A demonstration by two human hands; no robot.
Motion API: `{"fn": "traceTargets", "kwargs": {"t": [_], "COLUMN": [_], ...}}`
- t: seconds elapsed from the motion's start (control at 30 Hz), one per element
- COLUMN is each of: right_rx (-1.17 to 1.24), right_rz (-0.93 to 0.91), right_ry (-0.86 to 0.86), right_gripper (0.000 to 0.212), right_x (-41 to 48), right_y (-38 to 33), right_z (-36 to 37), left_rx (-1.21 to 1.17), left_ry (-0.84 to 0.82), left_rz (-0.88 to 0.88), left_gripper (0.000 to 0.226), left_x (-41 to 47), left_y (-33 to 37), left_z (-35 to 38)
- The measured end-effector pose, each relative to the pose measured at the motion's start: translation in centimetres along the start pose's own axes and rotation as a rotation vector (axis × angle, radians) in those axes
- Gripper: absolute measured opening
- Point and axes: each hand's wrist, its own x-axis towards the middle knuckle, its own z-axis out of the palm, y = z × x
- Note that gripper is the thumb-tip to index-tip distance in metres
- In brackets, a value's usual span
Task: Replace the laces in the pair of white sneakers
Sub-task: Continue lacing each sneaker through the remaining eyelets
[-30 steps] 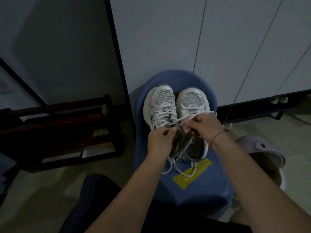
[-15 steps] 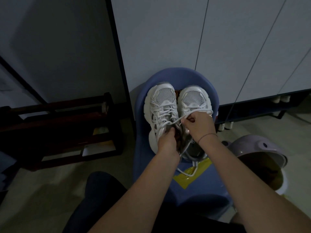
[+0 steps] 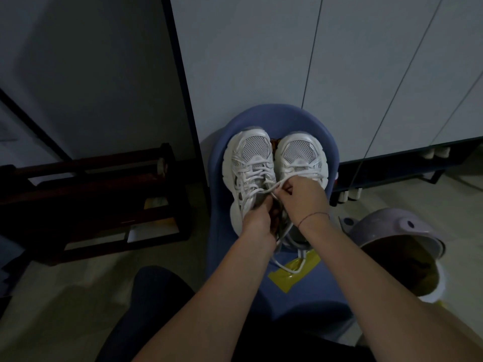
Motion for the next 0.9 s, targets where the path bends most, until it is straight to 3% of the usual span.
{"fn": "traceTargets", "kwargs": {"t": [0.2,0.37,0.53,0.9], "right_rx": [0.035,0.366,0.160,0.249], "right_rz": [0.007,0.135,0.053,0.023], "right_ry": [-0.080,-0.148,-0.149,-0.201], "right_gripper": [0.020,0.028,0.030,0.012], "right_x": [0.3,0.5,0.6,0.6], "right_y": [0.0,0.7,0.5,0.8], "right_z": [-0.7,-1.3,-1.3,-1.4], "left_rx": [-0.012,0.029,0.018,0.079], "left_ry": [-0.006,0.011,-0.001,-0.008], "left_rz": [0.006,0.018,0.011,0.008], "left_gripper": [0.018,0.025,0.018,0.020], "left_x": [0.1,-0.2,-0.4,-1.1], "left_y": [0.0,0.1,0.2,0.3], "left_z": [0.0,0.1,0.1,0.3]}}
